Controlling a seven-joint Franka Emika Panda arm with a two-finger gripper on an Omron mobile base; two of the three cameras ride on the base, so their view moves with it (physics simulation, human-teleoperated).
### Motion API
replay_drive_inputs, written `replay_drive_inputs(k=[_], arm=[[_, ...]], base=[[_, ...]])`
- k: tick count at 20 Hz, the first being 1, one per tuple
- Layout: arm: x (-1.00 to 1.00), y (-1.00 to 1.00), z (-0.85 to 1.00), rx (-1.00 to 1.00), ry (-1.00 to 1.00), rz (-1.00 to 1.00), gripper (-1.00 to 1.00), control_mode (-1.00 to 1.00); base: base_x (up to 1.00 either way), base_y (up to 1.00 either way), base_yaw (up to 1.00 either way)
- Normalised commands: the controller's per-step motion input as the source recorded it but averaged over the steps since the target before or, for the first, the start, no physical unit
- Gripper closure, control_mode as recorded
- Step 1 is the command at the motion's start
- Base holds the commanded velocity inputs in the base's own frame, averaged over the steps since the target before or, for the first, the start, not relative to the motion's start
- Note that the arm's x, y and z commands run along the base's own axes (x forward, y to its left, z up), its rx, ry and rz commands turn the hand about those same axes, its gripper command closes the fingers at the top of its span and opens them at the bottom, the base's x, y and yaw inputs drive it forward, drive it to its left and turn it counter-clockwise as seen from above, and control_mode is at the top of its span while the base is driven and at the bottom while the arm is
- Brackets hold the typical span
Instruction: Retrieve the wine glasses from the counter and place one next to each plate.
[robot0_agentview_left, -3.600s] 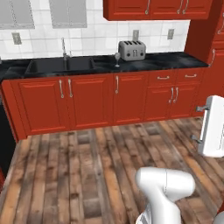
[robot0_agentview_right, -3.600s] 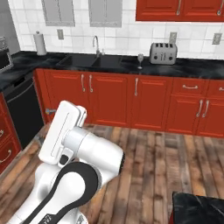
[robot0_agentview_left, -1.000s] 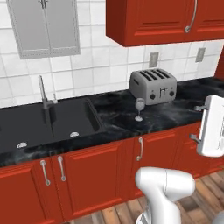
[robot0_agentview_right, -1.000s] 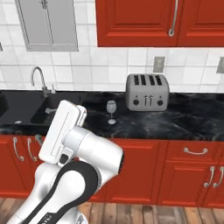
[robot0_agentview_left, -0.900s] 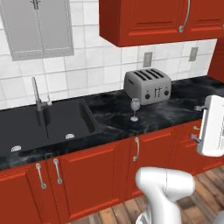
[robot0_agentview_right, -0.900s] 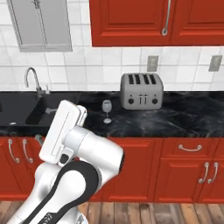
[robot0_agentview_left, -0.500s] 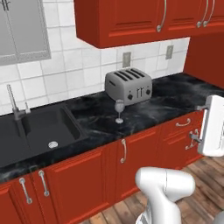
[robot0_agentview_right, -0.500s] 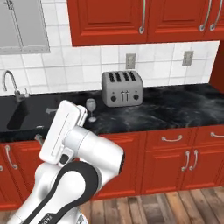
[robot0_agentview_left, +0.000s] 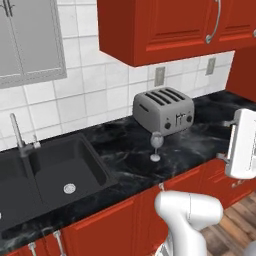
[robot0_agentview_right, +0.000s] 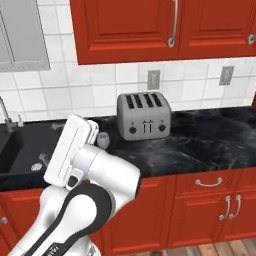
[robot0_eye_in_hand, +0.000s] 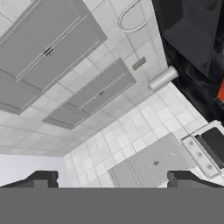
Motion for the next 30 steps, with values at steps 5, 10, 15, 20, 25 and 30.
replay_drive_inputs(k=[5,10,15,20,25,30], arm=[[0.00,0.00,0.00,0.00,0.00,0.00,-1.00,1.00],[0.00,0.00,0.00,0.00,0.00,0.00,-1.00,1.00],[0.00,0.00,0.00,0.00,0.00,0.00,-1.00,1.00],[0.00,0.00,0.00,0.00,0.00,0.00,-1.00,1.00],[0.00,0.00,0.00,0.00,0.00,0.00,-1.00,1.00],[0.00,0.00,0.00,0.00,0.00,0.00,-1.00,1.00]], base=[[0.26,0.00,0.00],[0.04,-0.04,0.11],[0.16,-0.31,0.35],[0.19,-0.31,0.33],[0.10,-0.68,0.16],[-0.06,-0.58,0.13]])
